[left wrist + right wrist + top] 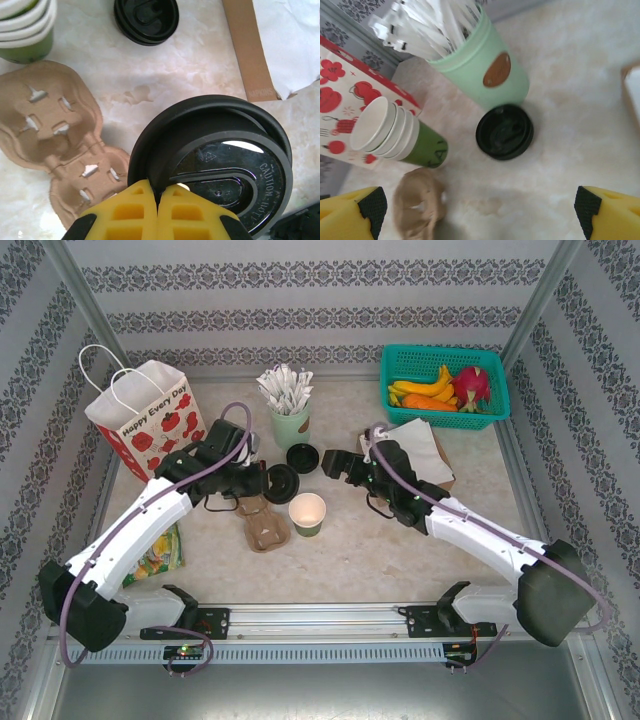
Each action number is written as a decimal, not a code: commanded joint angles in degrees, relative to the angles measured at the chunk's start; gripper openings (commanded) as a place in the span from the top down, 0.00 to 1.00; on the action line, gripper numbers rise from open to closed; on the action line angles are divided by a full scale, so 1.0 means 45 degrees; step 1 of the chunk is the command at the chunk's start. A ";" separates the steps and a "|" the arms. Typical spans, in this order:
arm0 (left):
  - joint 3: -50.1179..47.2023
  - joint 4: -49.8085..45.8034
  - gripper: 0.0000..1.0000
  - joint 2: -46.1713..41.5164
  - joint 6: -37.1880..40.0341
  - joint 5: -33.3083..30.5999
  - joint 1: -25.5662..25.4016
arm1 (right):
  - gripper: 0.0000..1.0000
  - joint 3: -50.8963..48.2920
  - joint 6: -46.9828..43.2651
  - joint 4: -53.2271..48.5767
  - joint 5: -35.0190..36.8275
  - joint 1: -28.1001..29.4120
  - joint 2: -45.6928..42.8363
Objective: Pack the takeout coffee
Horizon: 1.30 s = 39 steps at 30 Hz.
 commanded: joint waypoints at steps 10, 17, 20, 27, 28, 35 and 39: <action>0.0715 0.0193 1.00 0.1519 -0.1555 -0.2081 -0.2625 | 0.02 -0.1312 0.3027 0.0448 -0.6040 -0.0634 -0.0249; 0.1294 -0.0498 1.00 0.2601 -0.1394 -0.2471 -0.3000 | 0.02 -0.1321 0.2631 0.0793 -0.6666 -0.0432 0.0543; 0.1313 -0.0571 1.00 0.2847 -0.1433 -0.2560 -0.3000 | 0.02 -0.1277 0.2513 0.0847 -0.6796 -0.0392 0.0770; 0.1348 -0.0682 1.00 0.3222 -0.1422 -0.2341 -0.3018 | 0.02 -0.1355 0.2437 0.0929 -0.7000 -0.0302 0.1003; 0.1376 -0.0724 1.00 0.3343 -0.1452 -0.2254 -0.3005 | 0.02 -0.1355 0.2418 0.0949 -0.7037 -0.0305 0.1053; 0.1482 -0.0769 1.00 0.3712 -0.1439 -0.2277 -0.3017 | 0.02 -0.1413 0.2240 0.0963 -0.6845 -0.0126 0.1084; 0.1330 -0.0681 1.00 0.3785 -0.1492 -0.2235 -0.3024 | 0.02 -0.1394 0.2182 0.1007 -0.6863 -0.0108 0.1183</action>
